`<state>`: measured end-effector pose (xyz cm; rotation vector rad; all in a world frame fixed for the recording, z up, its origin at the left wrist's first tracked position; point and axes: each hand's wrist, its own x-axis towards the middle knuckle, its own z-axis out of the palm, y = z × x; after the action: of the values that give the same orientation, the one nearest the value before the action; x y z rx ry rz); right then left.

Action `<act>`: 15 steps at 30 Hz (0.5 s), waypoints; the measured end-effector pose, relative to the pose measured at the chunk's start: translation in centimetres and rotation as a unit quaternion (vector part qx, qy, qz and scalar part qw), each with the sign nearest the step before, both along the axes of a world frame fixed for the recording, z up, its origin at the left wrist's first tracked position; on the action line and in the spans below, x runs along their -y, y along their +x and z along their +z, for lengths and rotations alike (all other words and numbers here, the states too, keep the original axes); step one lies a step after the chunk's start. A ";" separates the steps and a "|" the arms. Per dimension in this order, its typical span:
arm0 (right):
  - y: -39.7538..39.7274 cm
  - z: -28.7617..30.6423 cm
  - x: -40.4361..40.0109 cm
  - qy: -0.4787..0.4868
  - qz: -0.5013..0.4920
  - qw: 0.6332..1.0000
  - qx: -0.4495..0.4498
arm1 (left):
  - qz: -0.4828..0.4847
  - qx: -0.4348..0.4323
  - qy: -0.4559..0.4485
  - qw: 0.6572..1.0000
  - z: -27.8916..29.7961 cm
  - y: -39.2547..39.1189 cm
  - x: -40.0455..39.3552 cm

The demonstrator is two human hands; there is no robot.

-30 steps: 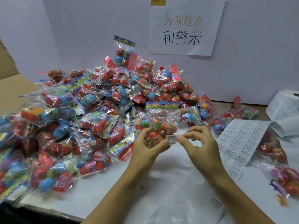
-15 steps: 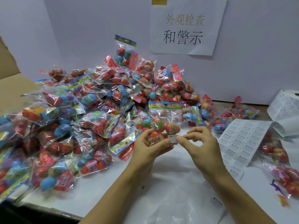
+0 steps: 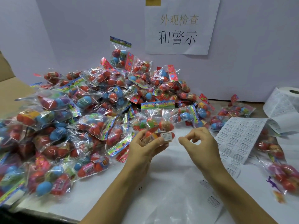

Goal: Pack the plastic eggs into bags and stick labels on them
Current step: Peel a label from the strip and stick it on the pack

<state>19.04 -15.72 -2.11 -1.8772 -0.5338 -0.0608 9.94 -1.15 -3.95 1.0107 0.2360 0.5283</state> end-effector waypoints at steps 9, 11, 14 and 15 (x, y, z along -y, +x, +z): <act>-1.2 0.3 -0.7 0.081 0.068 0.986 -0.130 | -0.025 -0.005 -0.005 1.000 0.0 -0.1 0.1; -1.2 0.2 -0.7 0.085 0.075 0.984 -0.137 | -0.029 -0.013 0.008 0.999 -0.1 -0.1 0.1; -1.0 0.1 -0.7 0.096 0.088 0.981 -0.146 | -0.047 -0.016 0.048 0.998 -0.2 -0.2 0.2; -0.9 0.0 -0.7 0.103 0.092 0.979 -0.150 | -0.049 -0.014 0.053 0.997 -0.2 -0.2 0.1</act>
<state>18.09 -15.07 -2.06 -1.5917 -0.4701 0.2749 9.72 -1.29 -4.13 1.1283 0.1846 0.4416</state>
